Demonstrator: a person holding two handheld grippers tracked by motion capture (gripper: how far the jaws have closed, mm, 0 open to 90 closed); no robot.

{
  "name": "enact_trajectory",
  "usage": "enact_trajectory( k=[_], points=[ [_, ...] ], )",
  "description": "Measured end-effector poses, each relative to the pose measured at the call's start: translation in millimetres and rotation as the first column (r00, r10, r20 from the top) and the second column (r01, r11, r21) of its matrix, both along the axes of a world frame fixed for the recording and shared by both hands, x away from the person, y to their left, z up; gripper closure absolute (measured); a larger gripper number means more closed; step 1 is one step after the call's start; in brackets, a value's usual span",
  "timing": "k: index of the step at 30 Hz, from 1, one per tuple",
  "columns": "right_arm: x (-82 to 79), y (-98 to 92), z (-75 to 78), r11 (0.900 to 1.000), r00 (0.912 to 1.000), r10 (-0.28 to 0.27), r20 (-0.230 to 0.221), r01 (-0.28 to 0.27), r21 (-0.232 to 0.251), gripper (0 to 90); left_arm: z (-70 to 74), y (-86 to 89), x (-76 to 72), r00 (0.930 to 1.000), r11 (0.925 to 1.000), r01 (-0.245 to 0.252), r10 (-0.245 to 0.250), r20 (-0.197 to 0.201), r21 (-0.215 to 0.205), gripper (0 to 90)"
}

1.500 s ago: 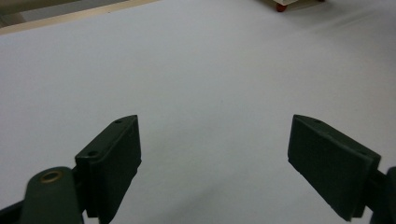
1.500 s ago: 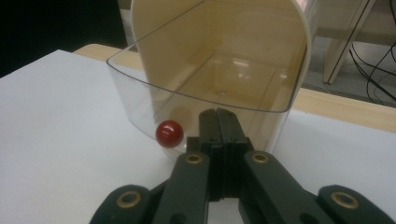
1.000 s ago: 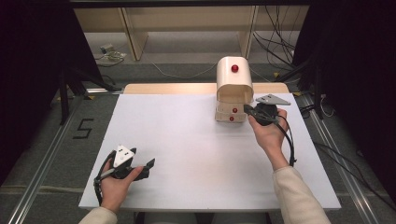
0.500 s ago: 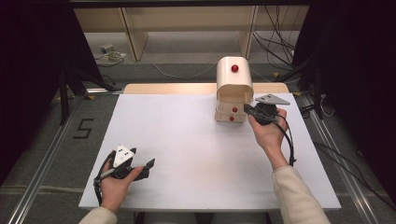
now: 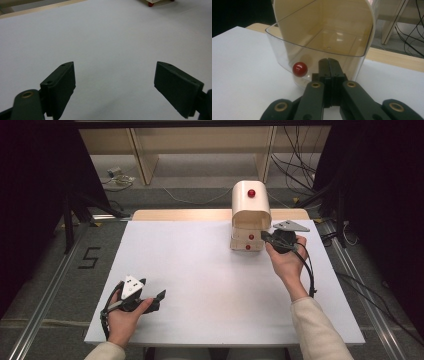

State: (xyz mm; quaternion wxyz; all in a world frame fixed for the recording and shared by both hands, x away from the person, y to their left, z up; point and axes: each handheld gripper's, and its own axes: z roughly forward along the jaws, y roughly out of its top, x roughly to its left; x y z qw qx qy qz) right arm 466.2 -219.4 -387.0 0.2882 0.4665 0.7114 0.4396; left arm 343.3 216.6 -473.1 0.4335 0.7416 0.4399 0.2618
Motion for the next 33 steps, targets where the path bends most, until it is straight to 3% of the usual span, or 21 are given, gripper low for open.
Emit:
enact_trajectory(
  k=[33],
  points=[
    [9.1,1.4,-5.2,1.000,0.9999,-0.014,0.006,0.014,-0.009,90.0,-0.3,0.0,0.0,1.0000,1.0000,0.001,-0.001,0.000,0.000,17.0]
  ],
)
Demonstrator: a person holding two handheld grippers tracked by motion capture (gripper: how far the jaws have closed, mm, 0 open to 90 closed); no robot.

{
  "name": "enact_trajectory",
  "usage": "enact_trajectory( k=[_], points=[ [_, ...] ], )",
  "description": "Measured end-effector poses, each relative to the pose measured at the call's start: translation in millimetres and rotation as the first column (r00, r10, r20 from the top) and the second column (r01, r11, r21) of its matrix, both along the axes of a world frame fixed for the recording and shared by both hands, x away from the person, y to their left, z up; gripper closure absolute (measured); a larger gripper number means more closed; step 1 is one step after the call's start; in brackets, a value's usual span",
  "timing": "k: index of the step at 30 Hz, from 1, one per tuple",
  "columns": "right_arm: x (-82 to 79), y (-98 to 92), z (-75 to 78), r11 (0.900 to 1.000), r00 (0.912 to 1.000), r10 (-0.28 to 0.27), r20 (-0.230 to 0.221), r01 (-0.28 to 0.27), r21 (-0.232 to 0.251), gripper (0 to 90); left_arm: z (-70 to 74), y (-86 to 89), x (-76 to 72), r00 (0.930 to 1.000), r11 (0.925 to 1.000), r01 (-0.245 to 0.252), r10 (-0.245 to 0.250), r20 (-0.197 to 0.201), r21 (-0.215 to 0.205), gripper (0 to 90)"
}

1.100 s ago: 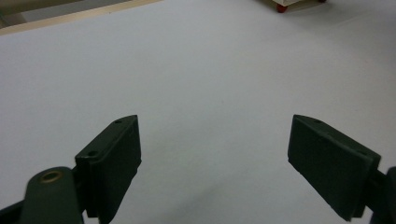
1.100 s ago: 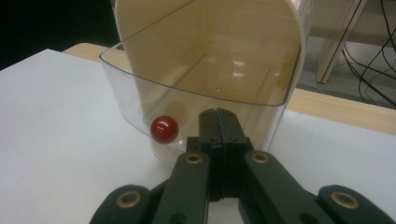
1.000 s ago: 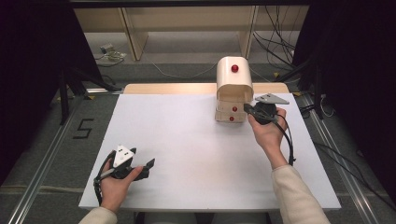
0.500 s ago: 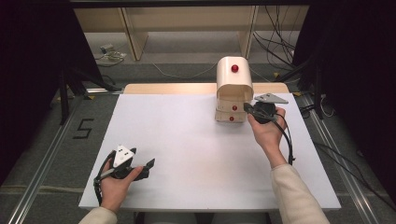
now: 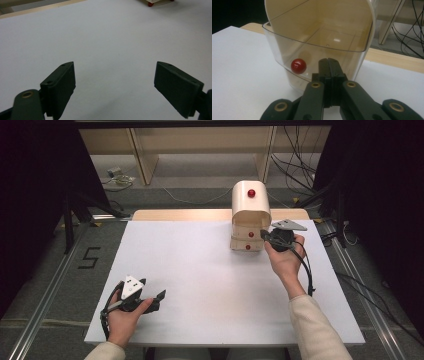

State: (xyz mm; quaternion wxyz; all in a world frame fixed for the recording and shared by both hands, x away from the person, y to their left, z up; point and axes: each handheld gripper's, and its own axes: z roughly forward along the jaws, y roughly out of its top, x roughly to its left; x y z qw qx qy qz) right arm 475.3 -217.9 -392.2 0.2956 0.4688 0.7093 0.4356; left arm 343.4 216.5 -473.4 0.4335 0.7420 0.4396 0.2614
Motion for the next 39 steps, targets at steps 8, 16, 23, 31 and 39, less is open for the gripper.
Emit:
enact_trajectory(
  k=[8,16,23,31,39],
  points=[
    [2.7,0.7,-0.8,1.000,1.0000,-0.007,0.000,0.007,0.000,90.0,-0.2,0.0,0.1,1.0000,1.0000,0.000,0.000,-0.001,0.000,16.9],
    [4.7,1.0,-1.5,1.000,0.9999,-0.017,-0.003,0.017,-0.002,90.0,-0.4,0.0,0.1,1.0000,1.0000,-0.001,0.001,-0.001,0.000,17.0],
    [7.1,1.1,-2.5,1.000,0.9999,-0.016,0.004,0.016,0.000,90.0,-0.7,-0.3,0.2,1.0000,1.0000,0.000,0.000,-0.003,-0.003,16.9],
    [9.0,1.6,-3.5,1.000,0.9998,-0.021,0.004,0.021,0.001,90.0,-0.7,-0.2,0.2,1.0000,1.0000,0.001,-0.001,-0.003,-0.002,17.0],
    [8.9,1.6,-3.6,1.000,0.9998,-0.021,0.005,0.021,0.001,90.0,-0.6,-0.1,0.1,1.0000,1.0000,0.001,-0.001,-0.003,-0.003,17.0]
  ],
)
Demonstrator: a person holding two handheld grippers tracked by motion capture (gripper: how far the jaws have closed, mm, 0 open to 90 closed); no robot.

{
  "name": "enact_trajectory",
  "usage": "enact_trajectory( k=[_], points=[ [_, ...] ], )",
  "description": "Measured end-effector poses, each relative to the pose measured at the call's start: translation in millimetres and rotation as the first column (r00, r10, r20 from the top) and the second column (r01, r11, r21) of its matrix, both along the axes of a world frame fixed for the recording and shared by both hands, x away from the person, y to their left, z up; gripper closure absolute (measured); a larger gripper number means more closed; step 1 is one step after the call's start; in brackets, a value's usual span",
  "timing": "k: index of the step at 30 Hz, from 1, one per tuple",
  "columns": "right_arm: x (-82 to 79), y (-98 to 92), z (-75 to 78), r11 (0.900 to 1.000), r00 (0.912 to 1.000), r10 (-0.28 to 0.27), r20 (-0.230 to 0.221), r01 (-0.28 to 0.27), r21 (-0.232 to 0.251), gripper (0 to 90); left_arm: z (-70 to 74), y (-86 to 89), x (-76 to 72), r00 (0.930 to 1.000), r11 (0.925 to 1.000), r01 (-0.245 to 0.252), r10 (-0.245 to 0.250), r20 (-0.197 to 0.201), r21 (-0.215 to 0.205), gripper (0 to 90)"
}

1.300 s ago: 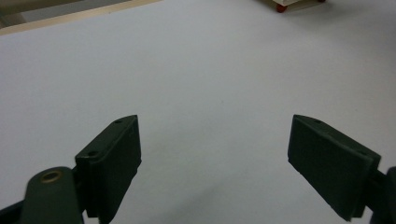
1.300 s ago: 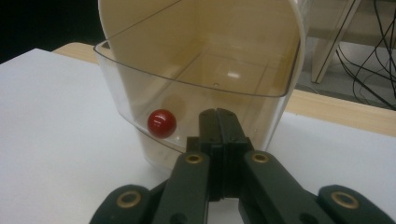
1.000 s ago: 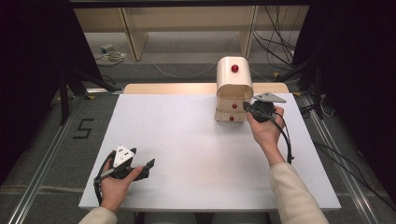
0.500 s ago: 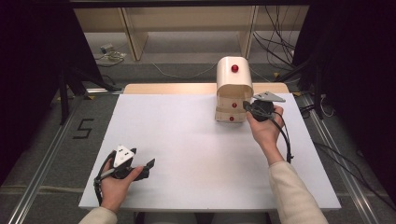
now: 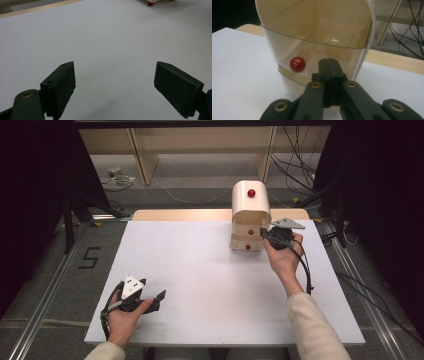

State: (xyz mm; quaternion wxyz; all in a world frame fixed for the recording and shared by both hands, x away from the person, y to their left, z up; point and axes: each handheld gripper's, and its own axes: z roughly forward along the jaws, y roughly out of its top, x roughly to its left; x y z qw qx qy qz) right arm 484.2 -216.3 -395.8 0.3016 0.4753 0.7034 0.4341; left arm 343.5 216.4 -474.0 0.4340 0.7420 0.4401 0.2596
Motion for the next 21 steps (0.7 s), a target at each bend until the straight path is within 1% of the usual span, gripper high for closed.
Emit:
enact_trajectory(
  k=[8,14,17,19,20,21],
  points=[
    [-3.8,0.6,1.0,1.000,0.9999,0.006,0.011,-0.006,-0.013,88.9,0.2,0.3,-0.2,1.0000,1.0000,0.000,0.000,0.001,0.000,17.0],
    [-11.4,-1.8,3.6,1.000,0.9998,0.015,0.014,-0.015,-0.027,82.4,0.4,0.0,-0.6,1.0000,1.0000,0.000,0.000,0.001,-0.001,16.9],
    [-15.3,-3.9,4.5,0.999,0.9994,0.033,0.009,-0.032,-0.036,77.9,0.5,-0.2,-0.6,1.0000,1.0000,0.000,0.000,0.003,-0.002,17.0],
    [-17.9,-5.0,4.8,0.998,0.9989,0.047,0.003,-0.047,-0.034,73.6,0.5,-0.3,-0.6,1.0000,1.0000,0.000,0.000,0.002,-0.002,17.0],
    [-19.6,-5.7,4.7,0.998,0.9986,0.052,-0.004,-0.052,-0.021,71.9,0.7,0.1,-0.7,1.0000,1.0000,0.003,-0.003,0.001,0.003,17.0],
    [-21.1,-6.4,4.2,0.998,0.9982,0.059,-0.008,-0.059,-0.009,70.6,0.6,-0.2,-0.7,1.0000,1.0000,0.000,0.000,0.003,-0.002,16.9]
  ],
)
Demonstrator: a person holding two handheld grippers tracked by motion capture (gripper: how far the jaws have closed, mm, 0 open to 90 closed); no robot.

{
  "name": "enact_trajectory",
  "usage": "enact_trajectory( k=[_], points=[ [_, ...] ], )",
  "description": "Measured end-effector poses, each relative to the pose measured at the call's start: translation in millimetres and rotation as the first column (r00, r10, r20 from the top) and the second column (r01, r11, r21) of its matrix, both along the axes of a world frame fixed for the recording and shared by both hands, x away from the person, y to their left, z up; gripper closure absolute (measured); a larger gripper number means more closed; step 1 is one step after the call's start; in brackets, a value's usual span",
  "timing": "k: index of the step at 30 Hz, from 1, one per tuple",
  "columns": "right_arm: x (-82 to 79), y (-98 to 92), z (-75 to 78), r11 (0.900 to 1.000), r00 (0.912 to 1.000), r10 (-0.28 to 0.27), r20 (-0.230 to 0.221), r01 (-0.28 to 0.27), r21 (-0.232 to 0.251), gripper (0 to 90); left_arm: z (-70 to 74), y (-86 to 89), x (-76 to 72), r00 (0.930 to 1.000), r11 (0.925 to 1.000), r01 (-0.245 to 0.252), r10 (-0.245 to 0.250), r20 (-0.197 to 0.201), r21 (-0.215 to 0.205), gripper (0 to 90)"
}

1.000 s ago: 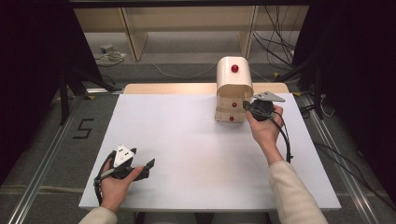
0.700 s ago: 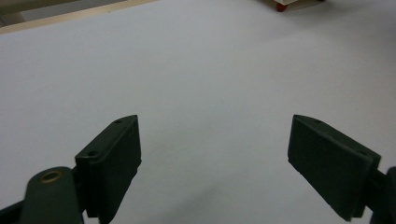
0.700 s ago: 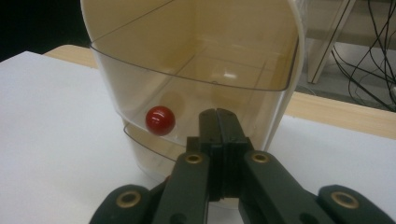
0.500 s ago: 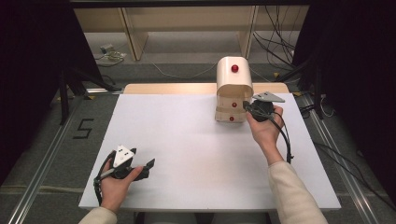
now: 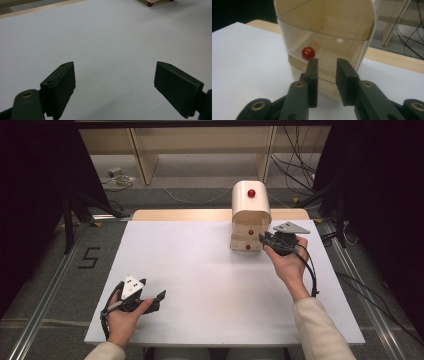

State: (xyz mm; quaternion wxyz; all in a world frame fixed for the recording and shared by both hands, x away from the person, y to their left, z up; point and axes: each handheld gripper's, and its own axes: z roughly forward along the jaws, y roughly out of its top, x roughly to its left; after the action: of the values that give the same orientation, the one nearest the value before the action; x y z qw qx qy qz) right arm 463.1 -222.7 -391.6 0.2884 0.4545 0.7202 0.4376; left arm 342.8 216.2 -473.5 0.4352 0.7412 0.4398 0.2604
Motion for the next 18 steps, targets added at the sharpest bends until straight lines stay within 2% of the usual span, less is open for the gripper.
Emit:
enact_trajectory(
  k=[7,11,18],
  points=[
    [-13.4,-5.8,-3.4,0.999,0.9989,0.047,-0.003,-0.047,-0.003,61.1,0.3,0.5,-0.1,1.0000,1.0000,0.003,-0.003,-0.001,0.006,17.0],
    [-22.3,-8.6,-4.8,0.997,0.9973,0.072,-0.012,-0.072,0.024,56.9,0.2,0.0,-0.2,1.0000,1.0000,-0.001,0.001,0.002,0.000,17.0],
    [-35.2,-13.8,-10.8,0.994,0.9944,0.103,-0.023,-0.102,0.039,49.6,0.4,0.1,-0.4,1.0000,1.0000,0.003,-0.003,0.002,0.005,16.9]
  ],
)
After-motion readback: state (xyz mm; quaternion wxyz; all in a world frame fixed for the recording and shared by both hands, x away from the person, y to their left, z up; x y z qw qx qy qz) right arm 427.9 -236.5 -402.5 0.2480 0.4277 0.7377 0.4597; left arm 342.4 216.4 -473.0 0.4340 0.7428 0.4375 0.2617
